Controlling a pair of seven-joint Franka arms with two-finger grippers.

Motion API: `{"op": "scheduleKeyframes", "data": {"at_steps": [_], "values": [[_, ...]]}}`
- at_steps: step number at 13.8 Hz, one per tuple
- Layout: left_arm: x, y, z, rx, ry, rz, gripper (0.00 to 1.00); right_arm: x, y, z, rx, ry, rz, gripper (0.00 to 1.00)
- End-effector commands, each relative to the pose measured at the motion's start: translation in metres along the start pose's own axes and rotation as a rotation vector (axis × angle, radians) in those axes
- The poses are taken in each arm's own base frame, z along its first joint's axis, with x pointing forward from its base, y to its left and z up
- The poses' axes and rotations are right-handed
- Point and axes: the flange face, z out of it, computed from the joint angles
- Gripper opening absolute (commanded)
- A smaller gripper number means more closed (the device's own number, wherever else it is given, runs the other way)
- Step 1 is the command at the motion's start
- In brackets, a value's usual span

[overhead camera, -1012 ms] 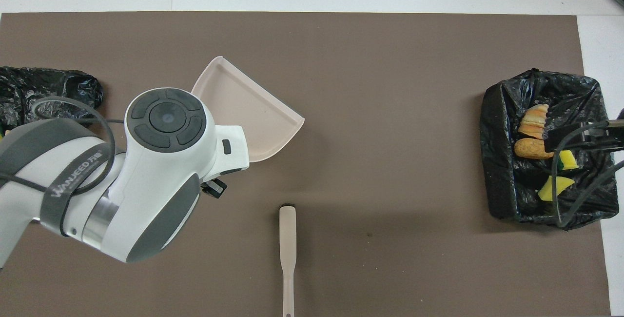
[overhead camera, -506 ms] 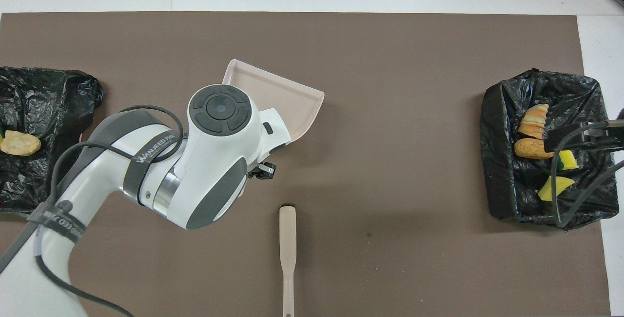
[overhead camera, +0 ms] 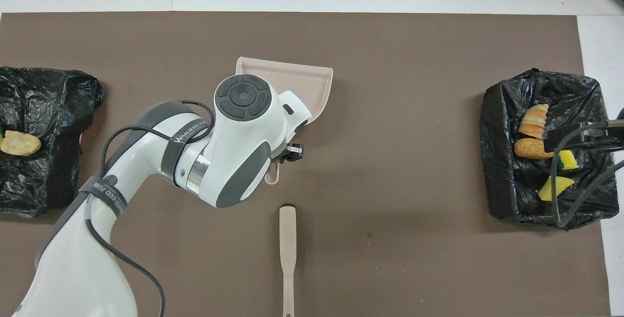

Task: Sweep and dump trash in bin
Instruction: 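Carry the empty dustpan back to the table center with the left gripper, then set the dustpan down and release it with the left gripper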

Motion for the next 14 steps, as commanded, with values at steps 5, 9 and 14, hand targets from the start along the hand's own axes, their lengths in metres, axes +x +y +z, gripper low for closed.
{"op": "scheduleKeyframes", "data": {"at_steps": [5,9,14], "values": [[0.024,0.025,0.028,-0.038,0.004,-0.098,0.0,-0.005,0.0,-0.002,0.006,0.001,0.012,1.0],[0.031,0.027,0.041,-0.05,0.015,-0.119,0.0,-0.005,0.0,-0.002,0.006,0.001,0.012,1.0],[0.033,0.026,0.041,-0.062,0.037,-0.11,0.0,-0.005,0.0,-0.002,0.006,0.001,0.012,1.0]]}}
